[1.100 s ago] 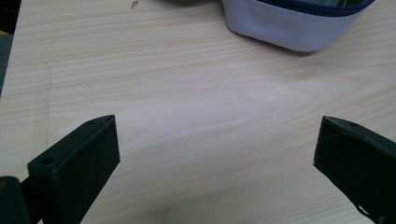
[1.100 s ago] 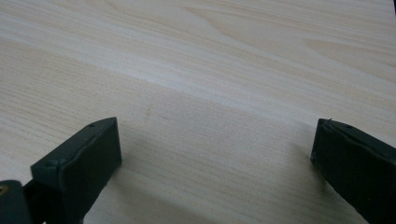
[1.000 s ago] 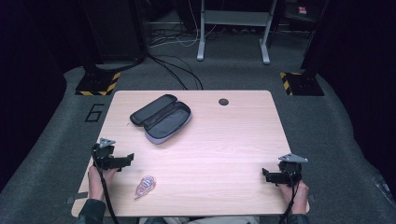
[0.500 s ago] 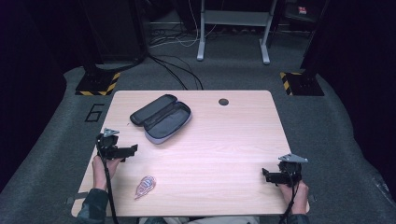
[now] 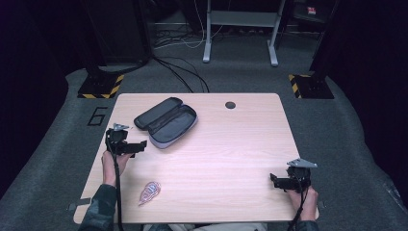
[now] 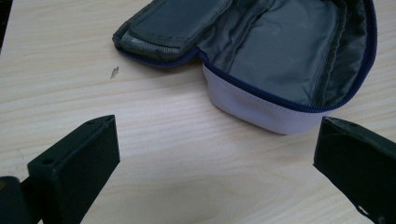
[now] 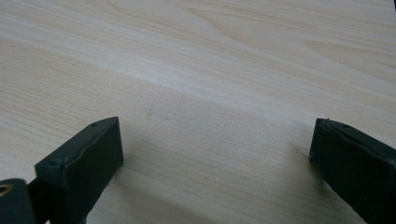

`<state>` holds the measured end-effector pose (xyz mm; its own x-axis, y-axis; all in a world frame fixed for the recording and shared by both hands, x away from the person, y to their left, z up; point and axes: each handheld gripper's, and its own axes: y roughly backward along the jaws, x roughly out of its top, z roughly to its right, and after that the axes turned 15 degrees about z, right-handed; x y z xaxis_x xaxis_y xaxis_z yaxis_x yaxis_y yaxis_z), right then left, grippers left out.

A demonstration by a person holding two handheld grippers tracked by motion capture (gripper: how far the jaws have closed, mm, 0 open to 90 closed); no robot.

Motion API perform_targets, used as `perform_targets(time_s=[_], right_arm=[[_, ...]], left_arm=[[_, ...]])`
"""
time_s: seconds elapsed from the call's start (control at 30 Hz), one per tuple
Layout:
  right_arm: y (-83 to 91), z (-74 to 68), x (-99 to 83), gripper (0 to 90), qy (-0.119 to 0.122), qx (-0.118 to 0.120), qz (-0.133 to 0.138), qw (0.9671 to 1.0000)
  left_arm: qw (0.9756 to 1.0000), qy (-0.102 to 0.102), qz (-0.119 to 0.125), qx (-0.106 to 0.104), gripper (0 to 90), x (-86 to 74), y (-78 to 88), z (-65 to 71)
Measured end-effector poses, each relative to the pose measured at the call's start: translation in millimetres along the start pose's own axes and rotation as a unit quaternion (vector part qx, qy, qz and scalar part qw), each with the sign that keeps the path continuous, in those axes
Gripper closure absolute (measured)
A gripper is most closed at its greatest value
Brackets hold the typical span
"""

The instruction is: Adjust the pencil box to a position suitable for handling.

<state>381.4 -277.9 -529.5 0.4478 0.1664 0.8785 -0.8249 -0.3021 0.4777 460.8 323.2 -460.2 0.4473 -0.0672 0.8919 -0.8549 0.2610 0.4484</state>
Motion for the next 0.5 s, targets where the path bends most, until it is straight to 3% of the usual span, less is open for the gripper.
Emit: perform_targets(time_s=[0.5], right_arm=[[0.4,0.0,0.2,2.6,0.001,0.001,-0.002,1.0]], left_arm=[[0.9998,-0.001,-0.019,0.009,0.3,10.7,-27.7,8.7]])
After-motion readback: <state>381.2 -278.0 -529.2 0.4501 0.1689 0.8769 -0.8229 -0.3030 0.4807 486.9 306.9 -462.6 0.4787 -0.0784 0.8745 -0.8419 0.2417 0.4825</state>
